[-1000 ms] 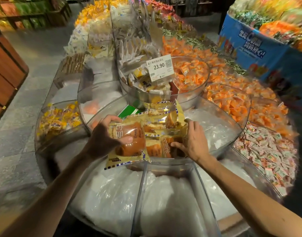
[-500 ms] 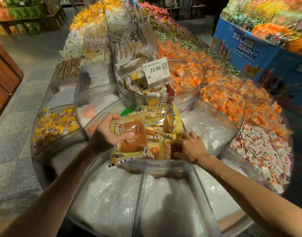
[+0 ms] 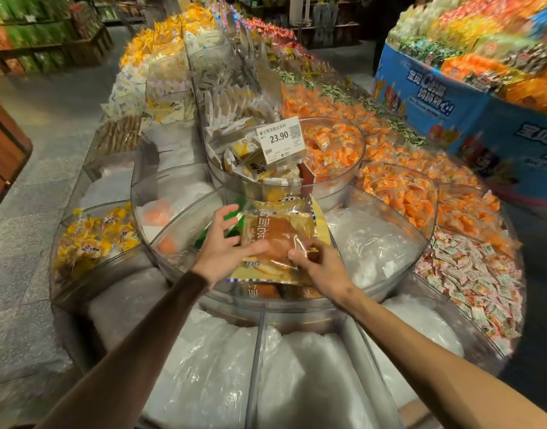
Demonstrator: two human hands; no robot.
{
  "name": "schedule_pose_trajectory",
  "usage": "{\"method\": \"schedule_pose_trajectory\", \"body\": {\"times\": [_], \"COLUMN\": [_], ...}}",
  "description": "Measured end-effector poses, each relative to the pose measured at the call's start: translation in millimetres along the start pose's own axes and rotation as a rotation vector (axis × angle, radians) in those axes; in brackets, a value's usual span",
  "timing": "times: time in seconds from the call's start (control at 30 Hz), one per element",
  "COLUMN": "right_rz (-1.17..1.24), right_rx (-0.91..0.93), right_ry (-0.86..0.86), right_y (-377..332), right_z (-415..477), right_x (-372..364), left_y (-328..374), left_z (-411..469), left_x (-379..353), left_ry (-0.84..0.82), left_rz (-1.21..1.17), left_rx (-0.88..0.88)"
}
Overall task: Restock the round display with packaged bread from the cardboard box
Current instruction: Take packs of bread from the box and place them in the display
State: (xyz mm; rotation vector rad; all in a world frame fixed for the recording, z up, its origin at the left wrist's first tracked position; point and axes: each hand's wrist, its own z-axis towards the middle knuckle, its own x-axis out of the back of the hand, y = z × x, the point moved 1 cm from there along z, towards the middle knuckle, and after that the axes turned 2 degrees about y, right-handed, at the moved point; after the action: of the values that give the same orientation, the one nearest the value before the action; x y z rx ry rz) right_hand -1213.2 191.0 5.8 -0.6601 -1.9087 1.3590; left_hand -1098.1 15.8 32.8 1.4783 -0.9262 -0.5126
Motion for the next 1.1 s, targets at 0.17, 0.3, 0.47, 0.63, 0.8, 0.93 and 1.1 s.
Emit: {"method": "schedule_pose_trajectory", "body": {"times": [0.17,0.3,0.47,0.63,0.8,0.93,1.1], "right_rz": [-0.053,-0.188,-0.682,-0.885,-0.754,-0.859,-0.748], "right_rx": [0.049,0.173,0.266,0.212,0.151,0.349,0.804], "right_ry": [0.012,0.057,0.012,0.027,0.053,0.304,0.171], "right_y": [-13.9,-36.5,-36.0,-16.9,-24.3,-37.2,-44.6], "right_z": [22.1,42.6,77.2,91.5,80.5,42.3,-21.0], "right_x": [9.1,12.4,8.0,2.4,3.1,-6.8,-117.5], "left_y": [-9.1,-2.8,-8.8,-18.5,-16.7,-3.2,-12.8], "left_z": [7.4,38.0,74.1,77.4,76.1,56.8,-25.2], "left_x": [-2.2,-11.7,-20.0,-24.4,-16.6,11.9,128.4], "left_ry": [-0.101,-0.100,-0.127,-0.181,-0.245,-0.106,0.352], "left_rz": [0.082,0.125,0.443,0.585,0.691,0.581,0.512], "left_rx": [-0.054,-0.123,-0.138,-0.169,-0.192,-0.236,-0.261]}}
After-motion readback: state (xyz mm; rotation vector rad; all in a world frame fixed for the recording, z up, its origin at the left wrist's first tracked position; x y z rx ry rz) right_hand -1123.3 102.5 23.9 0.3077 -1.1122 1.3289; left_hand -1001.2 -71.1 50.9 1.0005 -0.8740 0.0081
